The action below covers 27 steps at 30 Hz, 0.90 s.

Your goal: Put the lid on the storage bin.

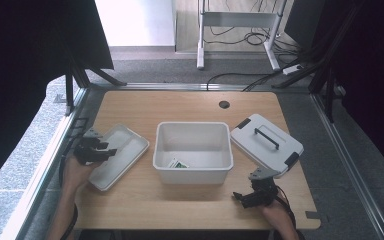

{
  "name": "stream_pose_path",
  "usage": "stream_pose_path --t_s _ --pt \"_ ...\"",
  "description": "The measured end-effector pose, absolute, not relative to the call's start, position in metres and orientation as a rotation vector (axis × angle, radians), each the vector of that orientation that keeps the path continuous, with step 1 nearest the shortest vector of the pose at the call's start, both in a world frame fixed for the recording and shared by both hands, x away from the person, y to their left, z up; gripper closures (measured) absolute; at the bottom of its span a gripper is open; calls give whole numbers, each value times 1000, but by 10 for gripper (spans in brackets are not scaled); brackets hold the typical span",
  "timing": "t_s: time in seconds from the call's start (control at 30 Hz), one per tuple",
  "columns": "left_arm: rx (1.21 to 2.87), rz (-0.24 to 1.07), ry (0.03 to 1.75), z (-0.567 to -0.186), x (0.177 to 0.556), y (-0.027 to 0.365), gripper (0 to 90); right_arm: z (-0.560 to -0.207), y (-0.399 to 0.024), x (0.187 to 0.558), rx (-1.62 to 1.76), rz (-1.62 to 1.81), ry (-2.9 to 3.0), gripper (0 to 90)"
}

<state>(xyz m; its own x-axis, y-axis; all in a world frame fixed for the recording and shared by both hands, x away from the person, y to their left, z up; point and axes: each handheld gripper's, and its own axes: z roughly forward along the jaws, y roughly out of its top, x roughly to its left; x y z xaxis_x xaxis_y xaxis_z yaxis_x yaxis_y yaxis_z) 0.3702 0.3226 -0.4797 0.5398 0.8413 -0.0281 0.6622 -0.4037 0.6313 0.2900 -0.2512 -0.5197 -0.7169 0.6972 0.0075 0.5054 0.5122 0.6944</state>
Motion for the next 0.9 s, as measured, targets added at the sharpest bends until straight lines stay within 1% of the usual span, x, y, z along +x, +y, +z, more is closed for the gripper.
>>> stream_pose_path --t_s 0.07,0.17,0.27,0.3,0.33,0.4,0.6,0.9 --pt "2207 379 1219 -484 373 323 579 -520 -251 290 1013 1009 2482 0" --pt "2233 359 1225 -489 375 323 628 -520 -251 290 1011 1007 2484 0" --pt "2268 347 1229 -493 378 321 699 -519 -251 290 1012 1006 2485 0" --pt "2279 333 1225 -495 378 320 699 -520 -251 290 1013 1008 2483 0" --pt "2283 315 1210 -496 379 319 784 -520 -251 290 1012 1008 2483 0" --pt "2281 302 1202 -496 379 318 865 -520 -251 290 1011 1008 2483 0" --pt "2293 337 1192 -496 378 318 888 -520 -251 290 1012 1008 2483 0" --pt "2296 307 1121 -481 373 324 889 -520 -251 290 1011 1008 2483 0"
